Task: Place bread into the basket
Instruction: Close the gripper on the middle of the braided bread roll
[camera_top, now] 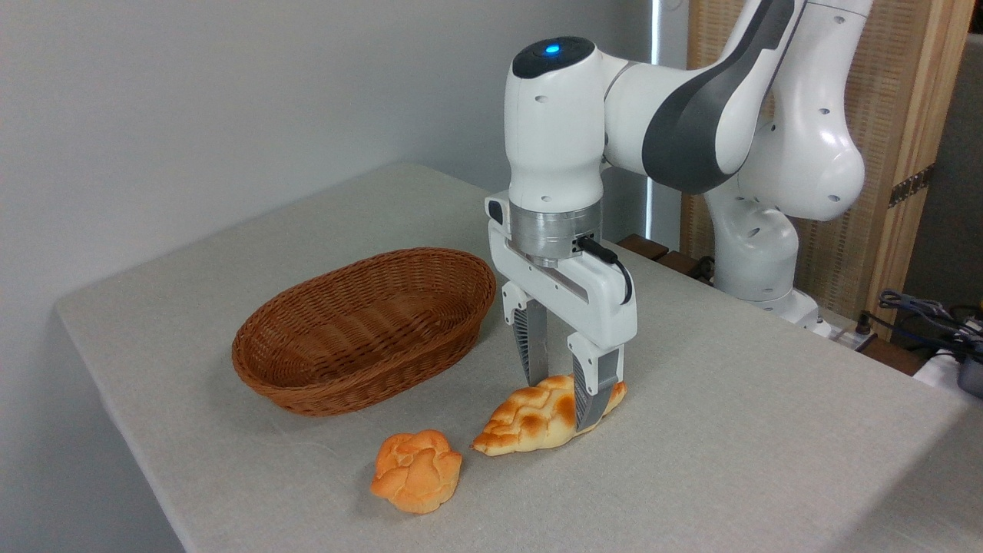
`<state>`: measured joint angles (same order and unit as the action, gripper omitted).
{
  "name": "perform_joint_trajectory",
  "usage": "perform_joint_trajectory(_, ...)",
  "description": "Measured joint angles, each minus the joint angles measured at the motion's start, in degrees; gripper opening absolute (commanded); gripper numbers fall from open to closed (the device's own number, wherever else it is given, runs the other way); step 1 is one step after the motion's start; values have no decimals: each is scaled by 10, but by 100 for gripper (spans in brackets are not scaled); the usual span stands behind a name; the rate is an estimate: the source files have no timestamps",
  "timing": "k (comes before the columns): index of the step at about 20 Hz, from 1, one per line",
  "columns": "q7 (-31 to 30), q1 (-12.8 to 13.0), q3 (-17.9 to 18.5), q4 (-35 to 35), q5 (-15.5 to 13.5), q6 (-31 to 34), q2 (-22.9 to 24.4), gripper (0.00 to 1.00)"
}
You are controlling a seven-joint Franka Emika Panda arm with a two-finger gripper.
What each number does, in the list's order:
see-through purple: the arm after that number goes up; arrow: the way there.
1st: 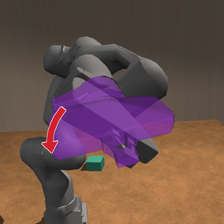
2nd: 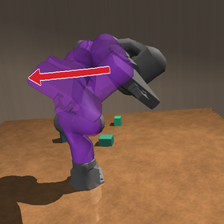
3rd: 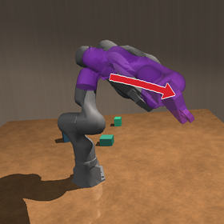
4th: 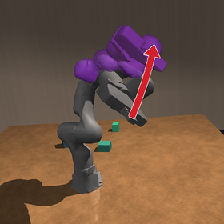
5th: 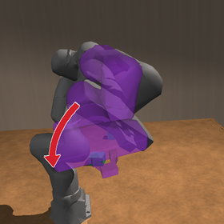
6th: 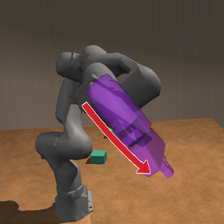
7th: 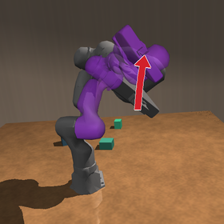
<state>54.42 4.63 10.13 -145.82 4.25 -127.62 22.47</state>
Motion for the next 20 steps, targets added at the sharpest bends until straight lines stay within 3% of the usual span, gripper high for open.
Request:
perform_joint_trajectory(3, 0, 2, 0, 0, 0, 0, -1, 43)
perform_joint_trajectory(20, 0, 5, 0, -1, 1, 0, -4, 43)
